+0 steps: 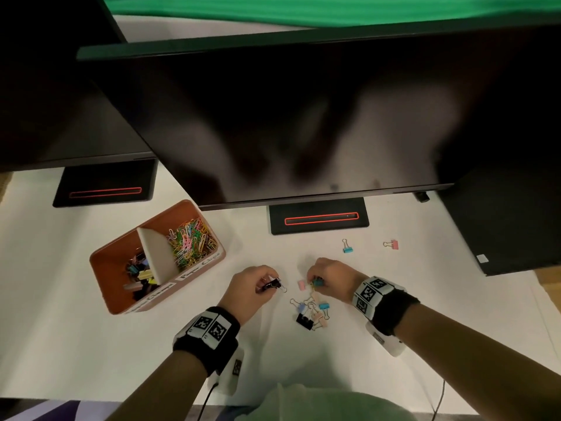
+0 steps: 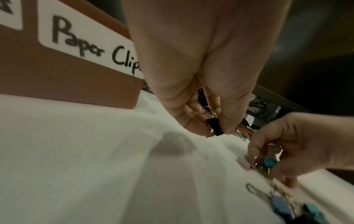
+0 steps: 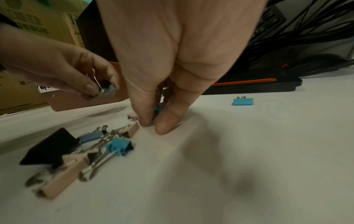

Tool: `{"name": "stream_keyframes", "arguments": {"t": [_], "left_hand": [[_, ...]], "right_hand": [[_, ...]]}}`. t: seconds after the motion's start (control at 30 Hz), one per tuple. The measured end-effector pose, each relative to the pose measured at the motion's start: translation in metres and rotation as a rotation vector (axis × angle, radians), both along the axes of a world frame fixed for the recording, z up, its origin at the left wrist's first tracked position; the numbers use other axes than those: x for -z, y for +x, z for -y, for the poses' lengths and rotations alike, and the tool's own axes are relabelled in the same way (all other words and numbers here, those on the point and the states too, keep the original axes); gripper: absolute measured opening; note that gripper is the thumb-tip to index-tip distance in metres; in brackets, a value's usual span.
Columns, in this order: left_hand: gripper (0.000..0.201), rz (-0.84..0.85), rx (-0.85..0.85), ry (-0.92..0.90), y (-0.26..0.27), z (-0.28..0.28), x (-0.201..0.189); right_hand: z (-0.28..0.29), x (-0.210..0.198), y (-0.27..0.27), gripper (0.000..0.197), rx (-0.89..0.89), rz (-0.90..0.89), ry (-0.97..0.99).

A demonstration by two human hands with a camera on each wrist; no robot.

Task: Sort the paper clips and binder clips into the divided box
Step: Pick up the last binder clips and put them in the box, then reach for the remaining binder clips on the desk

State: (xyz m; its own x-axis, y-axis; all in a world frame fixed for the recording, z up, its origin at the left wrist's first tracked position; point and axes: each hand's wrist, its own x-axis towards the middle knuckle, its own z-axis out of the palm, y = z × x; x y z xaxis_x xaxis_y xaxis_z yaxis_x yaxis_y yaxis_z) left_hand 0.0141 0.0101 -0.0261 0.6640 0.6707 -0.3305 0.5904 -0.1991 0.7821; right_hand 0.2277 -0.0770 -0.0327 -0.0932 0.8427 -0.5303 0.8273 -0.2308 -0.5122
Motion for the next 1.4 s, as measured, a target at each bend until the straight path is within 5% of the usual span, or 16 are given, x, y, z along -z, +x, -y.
{"name": "stream_keyframes", "arguments": {"t": [0.43, 0.67, 0.8, 0.87, 0.97, 1.07, 1.2, 1.4], "left_hand": [[0.026, 0.176, -0.237, 0.059, -0.092, -0.032, -0.076], [0.023, 0.191, -0.603, 0.115, -0.163, -0.070, -0.100], [0.027, 0.094, -0.664, 0.104, -0.191, -0.092, -0.092], [0.040, 0.013, -0.628, 0.045, -0.192, -0.097, -0.086], [0.053, -0.213, -0.435, 0.261, -0.186, -0.096, -0.087], [0.050, -0.140, -0.337, 0.405, -0.178, -0.088, -0.092], [0.034, -0.005, -0.145, 0.339, -0.147, -0.066, -0.091], [0.032, -0.028, 0.139, 0.186, -0.069, -0.019, -0.053]], "right_hand": [[-0.037, -0.034, -0.047, 0.024, -0.001, -0.089, 0.216], [-0.106, -0.095, -0.140, 0.023, -0.136, -0.291, 0.461], [-0.148, -0.099, -0.203, 0.025, -0.169, -0.294, 0.458], [-0.160, -0.095, -0.221, 0.034, -0.150, -0.293, 0.376], [-0.159, -0.093, -0.223, 0.050, -0.137, -0.334, 0.257], [-0.139, -0.094, -0.192, 0.041, -0.094, -0.376, 0.276], [-0.097, -0.080, -0.117, 0.023, -0.048, -0.146, 0.284], [-0.016, -0.044, -0.027, 0.041, 0.005, 0.136, -0.024]]}}
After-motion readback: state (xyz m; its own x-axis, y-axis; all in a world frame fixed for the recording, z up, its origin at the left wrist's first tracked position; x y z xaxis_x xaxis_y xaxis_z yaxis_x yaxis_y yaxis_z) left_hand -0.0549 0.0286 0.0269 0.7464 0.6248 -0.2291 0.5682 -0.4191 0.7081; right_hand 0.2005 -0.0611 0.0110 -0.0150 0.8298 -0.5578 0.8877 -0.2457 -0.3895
